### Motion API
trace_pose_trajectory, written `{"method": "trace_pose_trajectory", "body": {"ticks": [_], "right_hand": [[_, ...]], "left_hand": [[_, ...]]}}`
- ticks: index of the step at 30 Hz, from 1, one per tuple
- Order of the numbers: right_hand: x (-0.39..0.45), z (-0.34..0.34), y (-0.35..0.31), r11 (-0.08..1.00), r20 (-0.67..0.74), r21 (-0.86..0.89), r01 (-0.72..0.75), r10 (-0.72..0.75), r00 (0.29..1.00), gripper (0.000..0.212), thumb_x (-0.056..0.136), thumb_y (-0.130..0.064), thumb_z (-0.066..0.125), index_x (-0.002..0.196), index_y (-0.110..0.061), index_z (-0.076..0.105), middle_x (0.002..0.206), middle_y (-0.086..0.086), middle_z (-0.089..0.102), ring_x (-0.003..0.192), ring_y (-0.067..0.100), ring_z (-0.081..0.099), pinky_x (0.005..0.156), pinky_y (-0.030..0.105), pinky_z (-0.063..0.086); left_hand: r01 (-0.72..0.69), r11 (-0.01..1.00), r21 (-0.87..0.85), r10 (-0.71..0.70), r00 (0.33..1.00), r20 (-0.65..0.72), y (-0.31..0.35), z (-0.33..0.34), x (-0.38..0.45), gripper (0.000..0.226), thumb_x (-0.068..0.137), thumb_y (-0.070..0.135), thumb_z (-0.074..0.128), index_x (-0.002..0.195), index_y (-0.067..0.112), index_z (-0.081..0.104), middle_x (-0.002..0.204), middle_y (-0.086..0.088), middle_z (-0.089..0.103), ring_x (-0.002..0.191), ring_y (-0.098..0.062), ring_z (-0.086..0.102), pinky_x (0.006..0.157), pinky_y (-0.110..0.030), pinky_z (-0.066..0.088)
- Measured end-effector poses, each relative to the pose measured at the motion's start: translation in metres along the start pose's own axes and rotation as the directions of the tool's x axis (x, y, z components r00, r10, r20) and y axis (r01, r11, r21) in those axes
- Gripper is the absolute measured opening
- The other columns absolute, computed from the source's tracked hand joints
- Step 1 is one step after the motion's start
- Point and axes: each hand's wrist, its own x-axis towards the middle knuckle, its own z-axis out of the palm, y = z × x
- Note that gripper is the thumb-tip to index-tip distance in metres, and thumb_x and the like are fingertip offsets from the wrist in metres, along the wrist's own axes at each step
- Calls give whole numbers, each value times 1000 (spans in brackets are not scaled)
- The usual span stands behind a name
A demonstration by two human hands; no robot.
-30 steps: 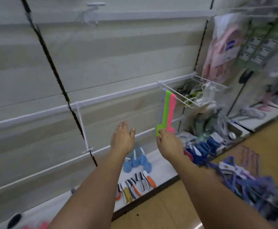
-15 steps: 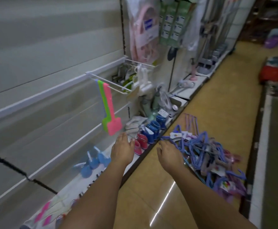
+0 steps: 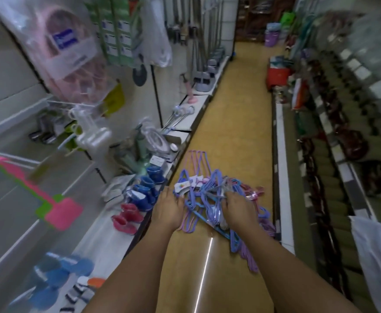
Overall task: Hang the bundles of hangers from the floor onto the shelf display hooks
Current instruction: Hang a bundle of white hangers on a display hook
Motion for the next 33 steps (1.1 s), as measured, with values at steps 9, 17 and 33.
{"method": "trace_pose_trajectory", "body": {"ticks": [9,17,33], "right_hand": [[46,-15,85,983,-12,93,-159,161,987,32,101,-29,36,125,-15,53,120,7,61,105,28,60,77,33,45],[116,-4,106,981,10,40,-191,190,982,31,101,-30,36,122,-16,53,117,6,62,101,25,59,73,31,42],[324,52,99,968,98,25,-252,248,964,34,101,-27,34,128,-15,52,118,6,61,101,22,59,77,31,44]], "left_hand": [[-99,995,13,96,987,129,76,60,57,56,100,41,32,147,10,28,154,-10,27,139,-28,29,110,-45,31],[-125,992,2,123,977,176,91,89,134,57,101,40,33,148,9,25,155,-8,25,142,-24,25,113,-41,28],[-83,997,7,77,951,300,61,133,361,57,101,39,33,148,9,24,156,-8,23,142,-25,25,111,-41,30]]}}
